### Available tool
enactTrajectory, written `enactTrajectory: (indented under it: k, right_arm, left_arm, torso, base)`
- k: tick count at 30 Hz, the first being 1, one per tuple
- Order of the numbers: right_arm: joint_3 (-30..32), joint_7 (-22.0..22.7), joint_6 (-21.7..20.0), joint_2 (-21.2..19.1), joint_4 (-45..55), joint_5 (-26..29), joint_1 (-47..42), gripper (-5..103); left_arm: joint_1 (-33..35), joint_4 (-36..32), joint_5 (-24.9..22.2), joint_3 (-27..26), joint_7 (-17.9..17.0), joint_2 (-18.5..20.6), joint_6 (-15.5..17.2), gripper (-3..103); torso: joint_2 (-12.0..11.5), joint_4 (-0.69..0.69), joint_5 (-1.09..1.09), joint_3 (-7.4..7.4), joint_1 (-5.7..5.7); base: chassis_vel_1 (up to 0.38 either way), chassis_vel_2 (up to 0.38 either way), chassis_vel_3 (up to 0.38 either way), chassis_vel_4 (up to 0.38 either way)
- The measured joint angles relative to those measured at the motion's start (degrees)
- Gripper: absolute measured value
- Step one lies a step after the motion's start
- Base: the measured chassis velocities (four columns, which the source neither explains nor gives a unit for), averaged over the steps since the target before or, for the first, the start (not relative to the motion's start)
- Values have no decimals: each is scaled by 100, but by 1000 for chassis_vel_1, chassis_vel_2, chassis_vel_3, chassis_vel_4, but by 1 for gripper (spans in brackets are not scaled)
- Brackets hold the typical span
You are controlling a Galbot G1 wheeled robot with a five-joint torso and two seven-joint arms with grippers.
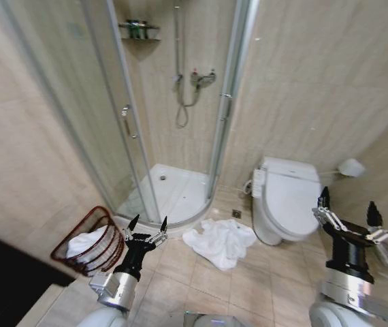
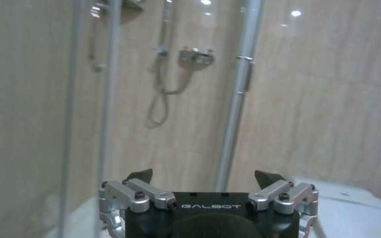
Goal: Discard the used towel into the hamper.
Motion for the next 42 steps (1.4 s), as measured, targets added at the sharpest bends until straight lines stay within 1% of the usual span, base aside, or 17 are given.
enactTrajectory:
  k: [4, 7, 9, 19, 42]
  right_arm:
    - [-47, 42, -26, -1, 4, -2, -41, 100]
    - [-84, -114, 0, -2, 12, 123, -111, 100]
    - [-84, -141, 7, -1, 12, 147, -113, 100]
    - [-113, -135, 25, -2, -1, 193, -14, 100]
    - [-104, -162, 100, -2, -65, 196, 20, 100]
  left_arm:
    - [0, 0, 0, 0, 0, 0, 0, 100]
    - [0, 0, 0, 0, 0, 0, 0, 100]
    - [0, 0, 0, 0, 0, 0, 0, 100]
    - [0, 0, 0, 0, 0, 0, 0, 100]
    - [0, 0, 0, 0, 0, 0, 0, 100]
  torso:
    - [0, 0, -1, 0, -1]
    - [0, 0, -2, 0, -1]
    - [0, 0, -1, 0, -1]
    - [0, 1, -1, 0, -2]
    - [0, 1, -1, 0, 0]
  base:
    - [-113, -93, -104, -86]
    - [-29, -36, -34, -33]
    - [0, 0, 0, 0]
    - [0, 0, 0, 0]
    - [-92, 84, 93, -88]
